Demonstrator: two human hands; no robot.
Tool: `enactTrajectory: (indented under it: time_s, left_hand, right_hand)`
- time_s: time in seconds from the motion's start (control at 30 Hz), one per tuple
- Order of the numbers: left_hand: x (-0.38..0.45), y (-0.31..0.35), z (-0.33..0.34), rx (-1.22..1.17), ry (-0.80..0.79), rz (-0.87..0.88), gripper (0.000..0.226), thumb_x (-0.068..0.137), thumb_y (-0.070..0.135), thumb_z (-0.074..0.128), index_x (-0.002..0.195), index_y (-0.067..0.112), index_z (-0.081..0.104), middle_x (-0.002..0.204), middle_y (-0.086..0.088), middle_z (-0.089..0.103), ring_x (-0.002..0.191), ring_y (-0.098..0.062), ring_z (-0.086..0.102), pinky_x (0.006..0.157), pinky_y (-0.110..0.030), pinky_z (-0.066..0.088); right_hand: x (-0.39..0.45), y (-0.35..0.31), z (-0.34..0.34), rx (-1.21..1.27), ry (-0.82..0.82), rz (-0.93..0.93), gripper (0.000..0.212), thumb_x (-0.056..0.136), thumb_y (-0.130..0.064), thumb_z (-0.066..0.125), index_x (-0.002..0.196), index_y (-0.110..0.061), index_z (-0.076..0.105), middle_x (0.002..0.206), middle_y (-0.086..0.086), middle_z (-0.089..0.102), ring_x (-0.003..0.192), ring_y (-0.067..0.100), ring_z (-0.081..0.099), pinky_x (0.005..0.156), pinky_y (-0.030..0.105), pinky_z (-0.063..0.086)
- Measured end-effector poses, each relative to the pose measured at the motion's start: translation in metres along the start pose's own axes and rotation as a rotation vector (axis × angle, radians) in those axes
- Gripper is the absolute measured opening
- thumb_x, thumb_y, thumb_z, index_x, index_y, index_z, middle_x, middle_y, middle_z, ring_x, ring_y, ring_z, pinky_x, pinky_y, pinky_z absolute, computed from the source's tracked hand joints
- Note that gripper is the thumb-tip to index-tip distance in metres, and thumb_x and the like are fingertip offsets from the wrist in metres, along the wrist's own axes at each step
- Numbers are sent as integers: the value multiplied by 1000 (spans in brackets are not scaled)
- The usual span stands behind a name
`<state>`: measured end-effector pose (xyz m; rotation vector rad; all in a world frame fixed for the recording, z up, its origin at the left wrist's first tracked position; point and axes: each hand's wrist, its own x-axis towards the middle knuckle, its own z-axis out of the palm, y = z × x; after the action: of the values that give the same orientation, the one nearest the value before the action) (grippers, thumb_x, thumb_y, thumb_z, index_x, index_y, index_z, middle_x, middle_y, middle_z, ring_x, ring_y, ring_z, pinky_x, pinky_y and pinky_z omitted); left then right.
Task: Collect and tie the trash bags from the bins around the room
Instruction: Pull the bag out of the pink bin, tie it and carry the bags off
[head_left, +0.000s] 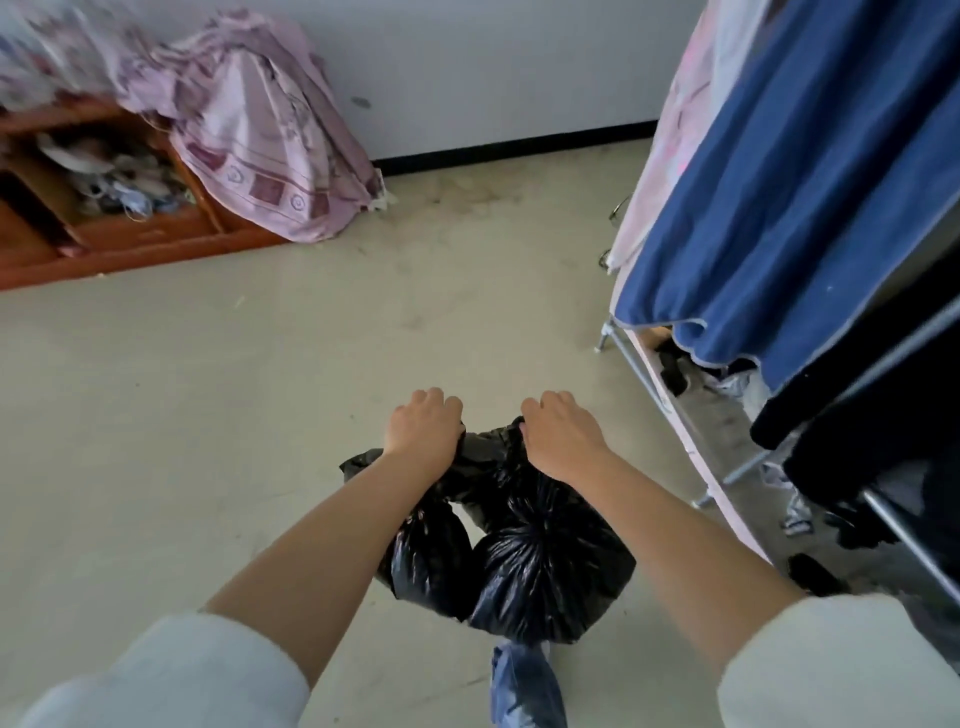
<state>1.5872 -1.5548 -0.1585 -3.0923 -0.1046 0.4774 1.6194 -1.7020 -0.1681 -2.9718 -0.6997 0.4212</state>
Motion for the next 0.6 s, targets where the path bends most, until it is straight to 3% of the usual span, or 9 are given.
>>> enactTrajectory:
  time_s: [0.2,0.37,0.6]
  left_hand:
    - [147,-21,-53,14,-51,-84,31,100,19,35,126,7,46,129,-11,47,122,-27,43,93,-34,41]
    - [284,-43,-109,9,15,-76,29,98,15,39,126,7,46,128,-11,47,122,-26,43,94,-34,41]
    - [503,-73,-187,-33,83,-27,29,96,11,40,125,7,47,128,-11,48,121,-27,44,92,-35,42]
  right_hand:
    - [160,35,-54,-45,-2,-34,27,96,-14,36,118,-4,47,122,16,50,115,31,43,86,35,44]
    - [302,72,-107,-118,14,-51,34,100,-23,28,121,-4,46,125,17,49,117,31,42,90,36,43]
    - [507,132,-185,-161,56,39,34,100,-22,27,121,-2,45,125,19,48,119,34,41,90,39,43]
